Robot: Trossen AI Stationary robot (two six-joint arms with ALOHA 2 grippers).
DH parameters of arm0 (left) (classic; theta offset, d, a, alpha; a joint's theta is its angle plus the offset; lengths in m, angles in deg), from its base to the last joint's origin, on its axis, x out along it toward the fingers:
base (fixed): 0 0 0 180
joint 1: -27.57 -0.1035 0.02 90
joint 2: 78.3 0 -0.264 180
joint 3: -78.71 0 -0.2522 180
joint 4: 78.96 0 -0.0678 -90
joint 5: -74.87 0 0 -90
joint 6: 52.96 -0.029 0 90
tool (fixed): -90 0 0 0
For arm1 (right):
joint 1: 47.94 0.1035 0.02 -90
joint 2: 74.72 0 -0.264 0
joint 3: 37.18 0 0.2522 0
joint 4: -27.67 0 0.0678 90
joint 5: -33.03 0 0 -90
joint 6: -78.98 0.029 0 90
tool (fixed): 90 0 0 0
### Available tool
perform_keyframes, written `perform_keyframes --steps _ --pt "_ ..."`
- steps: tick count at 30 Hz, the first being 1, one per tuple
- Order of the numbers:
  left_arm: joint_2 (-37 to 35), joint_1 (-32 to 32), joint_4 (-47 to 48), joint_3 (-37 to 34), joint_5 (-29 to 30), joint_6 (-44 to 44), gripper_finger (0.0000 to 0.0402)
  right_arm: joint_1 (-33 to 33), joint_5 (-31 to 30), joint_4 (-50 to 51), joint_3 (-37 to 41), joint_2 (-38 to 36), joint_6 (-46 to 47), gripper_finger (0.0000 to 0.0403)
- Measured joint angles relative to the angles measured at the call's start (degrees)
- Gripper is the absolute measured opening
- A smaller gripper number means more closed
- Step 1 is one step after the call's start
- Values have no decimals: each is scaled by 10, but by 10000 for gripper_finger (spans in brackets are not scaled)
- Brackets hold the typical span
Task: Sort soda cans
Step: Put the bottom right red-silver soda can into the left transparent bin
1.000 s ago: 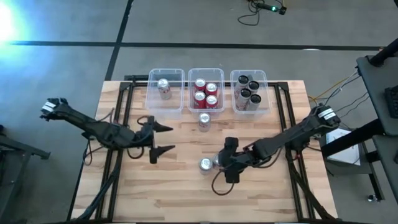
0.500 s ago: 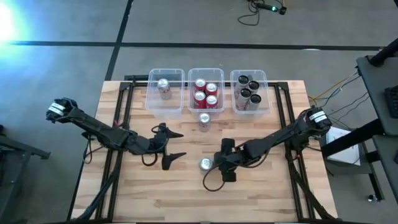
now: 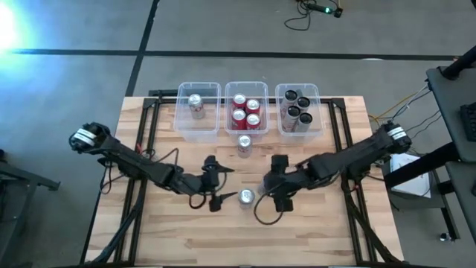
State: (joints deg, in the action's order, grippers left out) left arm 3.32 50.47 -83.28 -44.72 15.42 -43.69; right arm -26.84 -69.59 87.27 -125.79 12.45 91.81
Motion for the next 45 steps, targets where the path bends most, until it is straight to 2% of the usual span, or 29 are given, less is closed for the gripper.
perform_keyframes --steps 4,14,22,28,34,45 --pt "41 0 -47 20 0 -35 362 -6 -42 -16 -31 -30 -50 304" --pt "60 -2 -204 -8 -3 -54 362 -17 -34 -92 -42 -24 -144 306" --pt "74 -4 -207 -11 -7 -56 362 -40 8 -189 -50 23 -208 307" --pt "74 -5 -195 -4 -11 -63 362 -51 42 -191 -68 55 -219 307" --pt "74 -9 -154 2 -14 -37 361 -53 41 -184 -78 69 -230 307" --pt "73 -10 -148 3 -34 -36 324 -53 41 -190 -81 69 -229 309"
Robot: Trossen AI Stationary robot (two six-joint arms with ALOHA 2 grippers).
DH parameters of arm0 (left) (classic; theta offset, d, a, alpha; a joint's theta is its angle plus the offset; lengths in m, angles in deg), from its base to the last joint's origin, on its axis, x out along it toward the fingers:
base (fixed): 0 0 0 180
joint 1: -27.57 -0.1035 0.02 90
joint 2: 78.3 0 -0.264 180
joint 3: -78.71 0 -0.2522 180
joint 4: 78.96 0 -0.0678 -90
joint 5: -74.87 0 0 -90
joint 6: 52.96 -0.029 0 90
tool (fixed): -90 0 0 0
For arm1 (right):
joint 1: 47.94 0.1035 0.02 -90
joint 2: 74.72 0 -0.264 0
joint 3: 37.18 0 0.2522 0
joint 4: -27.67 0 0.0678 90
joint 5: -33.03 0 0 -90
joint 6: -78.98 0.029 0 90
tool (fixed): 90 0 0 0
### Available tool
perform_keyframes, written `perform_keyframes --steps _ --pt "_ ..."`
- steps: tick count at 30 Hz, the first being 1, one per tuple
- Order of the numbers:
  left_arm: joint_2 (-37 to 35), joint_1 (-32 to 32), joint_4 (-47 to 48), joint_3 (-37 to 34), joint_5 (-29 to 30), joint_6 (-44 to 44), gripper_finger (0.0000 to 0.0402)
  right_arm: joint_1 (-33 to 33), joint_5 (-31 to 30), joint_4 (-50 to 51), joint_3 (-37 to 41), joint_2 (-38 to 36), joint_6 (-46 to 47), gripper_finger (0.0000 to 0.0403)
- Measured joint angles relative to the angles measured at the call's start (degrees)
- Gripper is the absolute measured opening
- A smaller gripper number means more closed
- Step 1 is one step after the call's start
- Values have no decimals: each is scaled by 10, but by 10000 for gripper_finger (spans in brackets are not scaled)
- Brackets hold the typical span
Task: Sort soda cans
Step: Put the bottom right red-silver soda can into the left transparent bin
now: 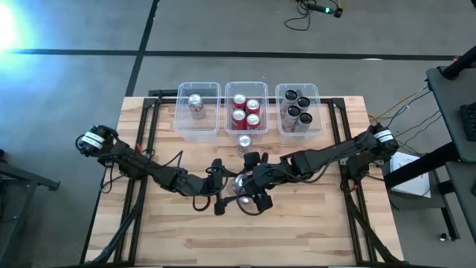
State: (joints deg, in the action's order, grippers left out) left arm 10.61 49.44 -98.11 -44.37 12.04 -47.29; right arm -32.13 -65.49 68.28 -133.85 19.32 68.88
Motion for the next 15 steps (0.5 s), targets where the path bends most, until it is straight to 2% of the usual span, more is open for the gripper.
perform_keyframes --steps 8,15 --pt "-1 0 21 1 -5 1 327 -2 -4 1 0 0 0 306" --pt "-1 -2 118 47 0 10 314 -3 -4 4 -1 0 2 309"
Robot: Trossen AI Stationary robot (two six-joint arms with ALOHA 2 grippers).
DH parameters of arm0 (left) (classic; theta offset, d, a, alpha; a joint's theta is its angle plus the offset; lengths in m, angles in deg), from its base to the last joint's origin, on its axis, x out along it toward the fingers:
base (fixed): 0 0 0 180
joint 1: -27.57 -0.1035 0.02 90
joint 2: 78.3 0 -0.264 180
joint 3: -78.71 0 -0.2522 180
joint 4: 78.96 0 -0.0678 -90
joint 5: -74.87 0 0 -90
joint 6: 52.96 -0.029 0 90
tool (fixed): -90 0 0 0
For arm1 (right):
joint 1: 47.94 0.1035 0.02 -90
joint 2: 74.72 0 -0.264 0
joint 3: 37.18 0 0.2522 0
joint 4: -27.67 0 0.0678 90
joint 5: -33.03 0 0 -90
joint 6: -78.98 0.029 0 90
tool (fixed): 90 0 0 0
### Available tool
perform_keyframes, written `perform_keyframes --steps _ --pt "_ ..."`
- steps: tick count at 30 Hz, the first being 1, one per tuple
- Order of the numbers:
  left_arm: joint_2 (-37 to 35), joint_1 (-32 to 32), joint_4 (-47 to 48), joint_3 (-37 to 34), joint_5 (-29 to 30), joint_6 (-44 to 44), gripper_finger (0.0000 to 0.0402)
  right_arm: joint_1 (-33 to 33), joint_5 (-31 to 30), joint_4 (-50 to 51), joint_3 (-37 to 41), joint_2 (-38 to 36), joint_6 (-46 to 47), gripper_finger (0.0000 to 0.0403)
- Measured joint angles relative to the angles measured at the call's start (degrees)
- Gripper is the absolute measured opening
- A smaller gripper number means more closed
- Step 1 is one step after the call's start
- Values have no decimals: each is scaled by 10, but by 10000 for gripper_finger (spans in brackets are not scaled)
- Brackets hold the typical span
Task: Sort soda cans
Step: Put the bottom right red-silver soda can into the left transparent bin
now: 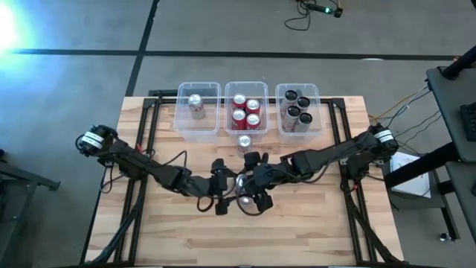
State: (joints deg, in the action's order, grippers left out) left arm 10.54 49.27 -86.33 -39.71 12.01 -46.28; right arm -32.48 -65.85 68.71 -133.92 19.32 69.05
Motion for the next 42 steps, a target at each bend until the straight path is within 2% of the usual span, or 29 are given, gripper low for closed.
perform_keyframes --steps 4,7,12,19,22,26,30,35,38,42 --pt "0 0 46 25 7 2 311 0 -1 0 0 -1 -1 310" --pt "1 0 47 28 9 1 310 0 0 1 0 -1 -4 329" --pt "-7 1 8 16 18 2 295 3 -3 2 -1 -16 -8 362" --pt "-13 4 -44 4 16 -18 286 6 -4 31 -1 -77 17 367" --pt "-16 4 -68 0 17 -29 286 13 -36 41 14 -108 48 367" --pt "-16 5 -129 -13 16 -57 286 28 -95 18 76 -141 87 368" --pt "-17 5 -212 -42 8 -76 286 39 -112 -84 172 -163 122 368" --pt "-17 0 -329 -70 -7 -91 286 40 -110 -324 281 -161 131 368" --pt "-14 -1 -368 -77 -9 -100 286 38 -105 -428 306 -143 128 368" --pt "-13 -2 -371 -74 -12 -105 286 34 -100 -466 296 -112 123 368"
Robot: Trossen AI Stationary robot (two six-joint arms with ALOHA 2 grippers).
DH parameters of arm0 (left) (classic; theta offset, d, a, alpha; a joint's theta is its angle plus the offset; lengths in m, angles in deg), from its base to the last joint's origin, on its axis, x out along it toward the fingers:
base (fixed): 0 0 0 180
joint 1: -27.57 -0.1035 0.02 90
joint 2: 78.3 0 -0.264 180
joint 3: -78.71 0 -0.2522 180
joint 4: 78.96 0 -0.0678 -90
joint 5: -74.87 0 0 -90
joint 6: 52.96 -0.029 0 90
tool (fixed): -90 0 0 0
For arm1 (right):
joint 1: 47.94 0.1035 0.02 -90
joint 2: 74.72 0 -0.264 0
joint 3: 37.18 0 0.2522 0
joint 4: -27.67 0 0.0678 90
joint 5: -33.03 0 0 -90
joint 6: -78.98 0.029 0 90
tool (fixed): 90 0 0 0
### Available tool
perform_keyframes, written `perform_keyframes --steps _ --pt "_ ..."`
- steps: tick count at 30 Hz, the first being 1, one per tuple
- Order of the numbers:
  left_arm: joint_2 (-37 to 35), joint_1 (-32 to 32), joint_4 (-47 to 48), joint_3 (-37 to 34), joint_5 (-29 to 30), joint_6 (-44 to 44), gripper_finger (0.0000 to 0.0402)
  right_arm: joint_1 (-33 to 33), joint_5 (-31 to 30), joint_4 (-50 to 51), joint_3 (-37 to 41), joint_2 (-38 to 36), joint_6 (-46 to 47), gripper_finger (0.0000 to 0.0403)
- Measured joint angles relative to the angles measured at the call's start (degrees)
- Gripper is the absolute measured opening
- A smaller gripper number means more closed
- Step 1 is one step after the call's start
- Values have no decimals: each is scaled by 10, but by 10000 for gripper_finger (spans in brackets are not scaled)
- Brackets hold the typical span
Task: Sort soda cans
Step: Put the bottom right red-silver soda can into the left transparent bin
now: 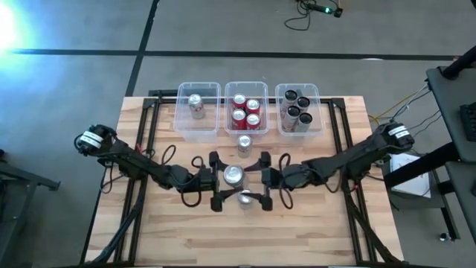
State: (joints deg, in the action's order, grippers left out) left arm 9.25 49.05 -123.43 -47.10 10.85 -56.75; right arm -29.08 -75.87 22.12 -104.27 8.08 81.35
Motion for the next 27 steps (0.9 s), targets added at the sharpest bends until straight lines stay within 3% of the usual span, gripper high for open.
perform_keyframes --steps 5,11,18,20,27 --pt "0 0 -1 5 0 -2 286 -11 38 -5 -41 38 7 368" --pt "5 -1 -4 7 0 -2 286 -19 39 -3 -72 69 14 365" --pt "5 -1 -8 7 0 -2 285 -20 39 -1 -74 67 21 297" --pt "5 -1 -6 7 1 -2 285 -20 39 3 -74 67 19 297" --pt "-24 -2 109 14 4 32 329 -23 40 85 -86 67 9 297"
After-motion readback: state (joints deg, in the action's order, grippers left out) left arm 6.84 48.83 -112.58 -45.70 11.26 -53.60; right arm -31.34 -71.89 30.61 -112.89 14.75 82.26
